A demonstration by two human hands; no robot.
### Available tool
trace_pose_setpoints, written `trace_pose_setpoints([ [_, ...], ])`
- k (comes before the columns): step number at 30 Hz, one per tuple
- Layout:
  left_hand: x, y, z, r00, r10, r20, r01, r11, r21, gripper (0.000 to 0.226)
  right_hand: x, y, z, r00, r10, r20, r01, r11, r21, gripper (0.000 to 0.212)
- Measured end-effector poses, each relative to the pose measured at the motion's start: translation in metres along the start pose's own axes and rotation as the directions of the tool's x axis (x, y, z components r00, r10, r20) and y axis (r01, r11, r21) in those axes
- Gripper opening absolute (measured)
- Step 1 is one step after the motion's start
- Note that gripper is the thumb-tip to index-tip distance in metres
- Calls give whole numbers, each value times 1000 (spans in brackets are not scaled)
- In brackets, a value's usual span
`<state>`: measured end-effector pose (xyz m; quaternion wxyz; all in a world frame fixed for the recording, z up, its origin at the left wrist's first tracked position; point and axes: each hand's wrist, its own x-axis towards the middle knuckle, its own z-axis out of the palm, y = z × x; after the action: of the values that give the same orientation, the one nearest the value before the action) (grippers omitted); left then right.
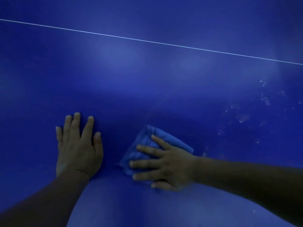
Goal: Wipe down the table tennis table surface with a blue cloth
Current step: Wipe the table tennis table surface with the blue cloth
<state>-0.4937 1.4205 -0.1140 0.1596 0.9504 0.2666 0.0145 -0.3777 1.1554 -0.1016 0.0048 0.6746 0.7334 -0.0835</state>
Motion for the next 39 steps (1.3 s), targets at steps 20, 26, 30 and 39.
trace_pose_setpoints([
  [20, 0, 1, 1, 1000, -3, -9, 3, 1000, 23, 65, -2, 133, -12, 680, 721, -134, -727, 686, 5, 65],
  [26, -1, 2, 0, 1000, 0, -15, 0, 1000, 3, 64, 70, 128, -22, 772, 625, -118, -632, 774, -37, 65],
  [30, -1, 1, 1, 999, 6, -31, -5, 1000, 7, 62, 28, -2, 4, 971, -238, 18, 239, 970, -51, 51],
  [39, 0, 1, 1, 1000, 4, -15, -4, 1000, 7, 55, -51, 115, -18, 458, 882, -112, -858, 472, 206, 67],
])
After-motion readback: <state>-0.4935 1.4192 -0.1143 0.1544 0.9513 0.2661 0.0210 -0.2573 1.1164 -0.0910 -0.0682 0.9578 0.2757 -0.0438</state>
